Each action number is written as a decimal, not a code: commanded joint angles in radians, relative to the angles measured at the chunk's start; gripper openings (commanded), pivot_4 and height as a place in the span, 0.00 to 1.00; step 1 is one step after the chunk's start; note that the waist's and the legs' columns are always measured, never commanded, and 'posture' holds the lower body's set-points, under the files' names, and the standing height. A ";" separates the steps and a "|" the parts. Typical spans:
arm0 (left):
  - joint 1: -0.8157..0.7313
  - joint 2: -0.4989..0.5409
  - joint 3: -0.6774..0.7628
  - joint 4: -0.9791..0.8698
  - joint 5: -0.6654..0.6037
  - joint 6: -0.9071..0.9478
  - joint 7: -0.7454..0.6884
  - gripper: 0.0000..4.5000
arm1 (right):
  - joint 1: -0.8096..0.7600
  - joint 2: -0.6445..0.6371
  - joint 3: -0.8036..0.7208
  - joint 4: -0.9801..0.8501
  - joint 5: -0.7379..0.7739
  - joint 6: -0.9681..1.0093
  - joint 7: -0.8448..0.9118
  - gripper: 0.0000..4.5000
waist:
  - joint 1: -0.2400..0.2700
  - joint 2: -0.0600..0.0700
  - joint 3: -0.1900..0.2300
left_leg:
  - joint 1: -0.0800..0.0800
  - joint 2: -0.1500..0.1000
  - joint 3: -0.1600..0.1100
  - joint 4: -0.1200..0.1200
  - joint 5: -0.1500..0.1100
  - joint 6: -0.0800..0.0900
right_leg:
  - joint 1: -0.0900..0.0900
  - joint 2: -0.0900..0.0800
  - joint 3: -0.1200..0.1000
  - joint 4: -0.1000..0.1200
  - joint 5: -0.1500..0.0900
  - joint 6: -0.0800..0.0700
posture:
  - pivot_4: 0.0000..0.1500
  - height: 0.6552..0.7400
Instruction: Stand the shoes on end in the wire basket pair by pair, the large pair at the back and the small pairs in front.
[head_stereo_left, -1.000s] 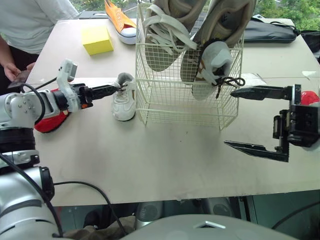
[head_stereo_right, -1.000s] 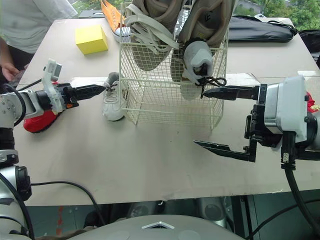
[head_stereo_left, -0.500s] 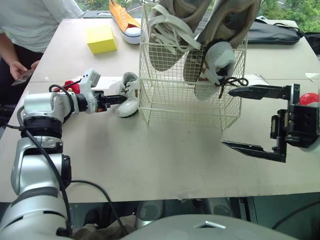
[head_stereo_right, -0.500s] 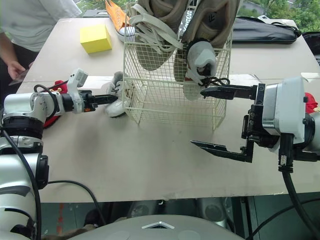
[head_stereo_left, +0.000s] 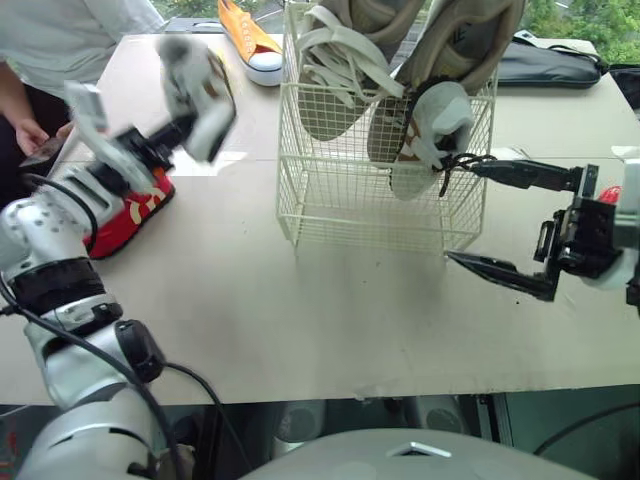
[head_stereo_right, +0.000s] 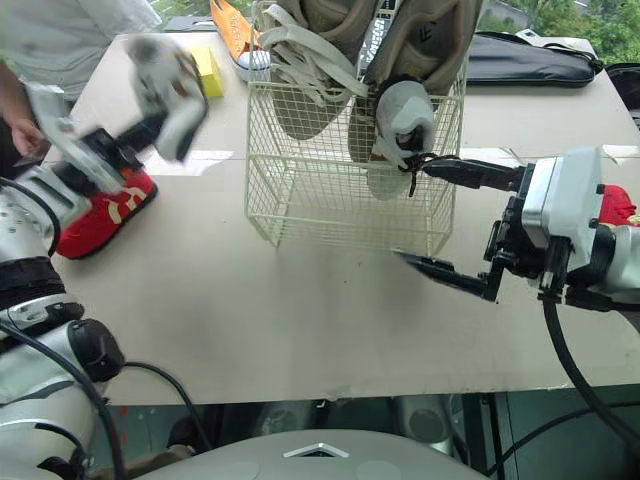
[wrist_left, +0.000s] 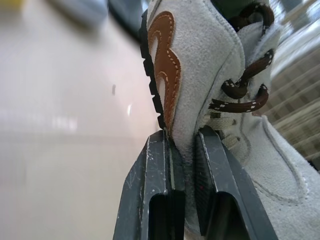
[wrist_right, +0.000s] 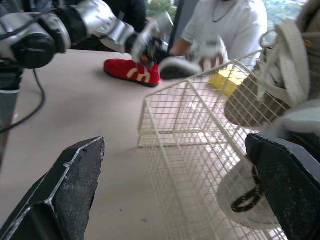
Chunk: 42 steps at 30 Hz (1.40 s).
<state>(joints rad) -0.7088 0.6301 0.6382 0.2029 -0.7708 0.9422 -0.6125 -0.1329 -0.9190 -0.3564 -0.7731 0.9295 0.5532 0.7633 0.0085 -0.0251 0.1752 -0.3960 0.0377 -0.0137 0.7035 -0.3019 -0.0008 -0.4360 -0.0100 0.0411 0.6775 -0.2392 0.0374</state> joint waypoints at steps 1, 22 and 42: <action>-0.010 -0.093 0.008 -0.286 0.025 -0.253 0.099 0.01 | -0.046 0.017 0.022 0.024 -0.016 -0.030 0.000 1.00 | 0.006 0.000 0.000 | 0.000 -0.001 0.001 0.000 0.000 0.000 | 0.000 -0.001 0.000 0.000 0.000 0.000 | 1.00 1.00; 0.133 -0.362 -0.522 -0.077 0.708 -1.474 0.135 0.01 | 0.115 0.073 -0.175 -0.029 -0.038 -0.053 -0.087 1.00 | 0.006 0.000 -0.001 | 0.003 -0.006 0.002 0.000 0.000 0.000 | 0.004 -0.001 0.001 -0.002 0.001 0.001 | 1.00 1.00; 0.229 -0.328 -0.691 -0.053 0.644 -1.407 0.025 0.12 | 0.341 0.088 -0.335 -0.098 0.008 -0.057 -0.099 1.00 | 0.015 0.002 -0.005 | 0.017 -0.009 -0.001 -0.002 -0.002 0.004 | 0.026 -0.002 -0.001 -0.015 0.003 0.005 | 1.00 1.00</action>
<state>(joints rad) -0.5022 0.3036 0.0066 0.1865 -0.0863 -0.5205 -0.5180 0.2100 -0.8312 -0.6495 -0.8529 0.9245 0.5184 0.6561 0.0237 -0.0235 0.1698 -0.3786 0.0292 -0.0143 0.7019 -0.3037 0.0029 -0.4099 -0.0126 0.0400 0.6627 -0.2363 0.0428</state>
